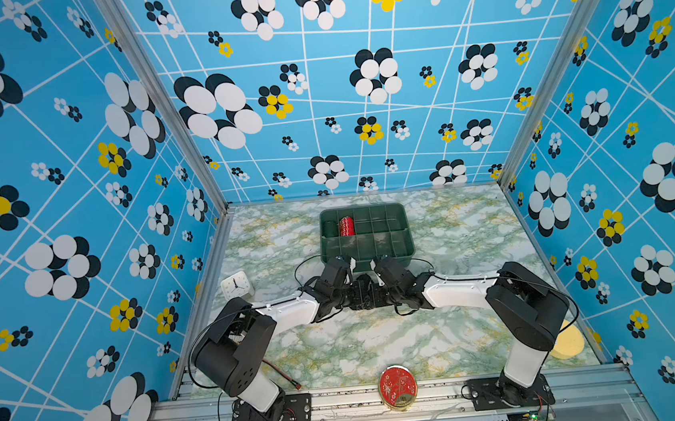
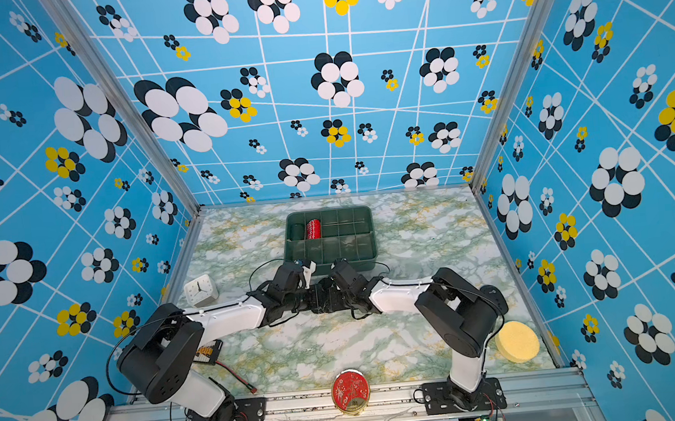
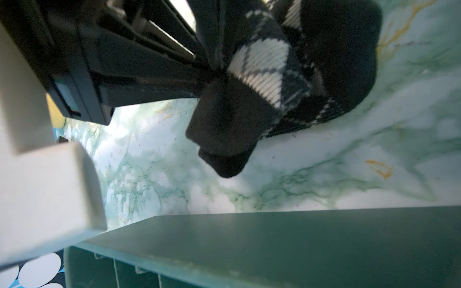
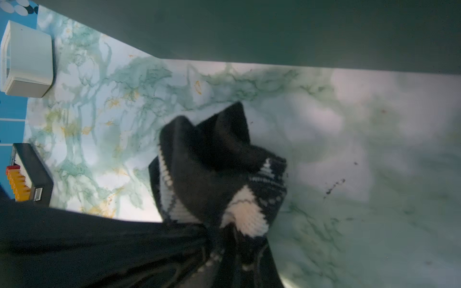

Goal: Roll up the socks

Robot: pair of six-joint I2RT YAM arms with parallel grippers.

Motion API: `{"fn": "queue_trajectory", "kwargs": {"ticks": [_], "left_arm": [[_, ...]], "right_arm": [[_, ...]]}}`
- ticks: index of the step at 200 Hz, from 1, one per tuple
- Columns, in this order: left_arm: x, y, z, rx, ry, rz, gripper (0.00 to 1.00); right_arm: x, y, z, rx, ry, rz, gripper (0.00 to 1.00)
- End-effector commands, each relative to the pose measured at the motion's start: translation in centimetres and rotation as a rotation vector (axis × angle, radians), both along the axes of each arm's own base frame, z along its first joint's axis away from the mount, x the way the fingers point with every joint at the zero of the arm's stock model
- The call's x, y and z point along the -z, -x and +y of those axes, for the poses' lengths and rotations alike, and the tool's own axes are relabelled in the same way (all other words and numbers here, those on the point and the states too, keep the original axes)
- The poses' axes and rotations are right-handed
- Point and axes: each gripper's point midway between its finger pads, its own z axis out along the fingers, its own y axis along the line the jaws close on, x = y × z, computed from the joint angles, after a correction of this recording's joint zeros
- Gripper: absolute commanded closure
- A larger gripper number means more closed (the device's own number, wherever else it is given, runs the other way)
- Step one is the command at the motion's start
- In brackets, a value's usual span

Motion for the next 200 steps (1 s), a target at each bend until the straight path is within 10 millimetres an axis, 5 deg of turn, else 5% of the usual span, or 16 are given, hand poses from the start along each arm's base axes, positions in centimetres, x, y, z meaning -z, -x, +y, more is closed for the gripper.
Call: {"fn": "queue_trajectory", "kwargs": {"ticks": [1,92,200], "left_arm": [[1.9,0.6,0.6,0.017,-0.077,0.031,1.00],[5.3,1.6,4.1,-0.008,-0.235,0.080,1.00],[6.8,3.1,6.7,-0.035,-0.229,0.092,1.00]], "right_arm": [[3.5,2.5,-1.8,-0.013,0.110,0.107,1.00],[1.9,2.6,-1.7,-0.021,0.043,0.087,0.96],[-1.9,2.7,-1.3,-0.006,-0.201,0.074,0.71]]}}
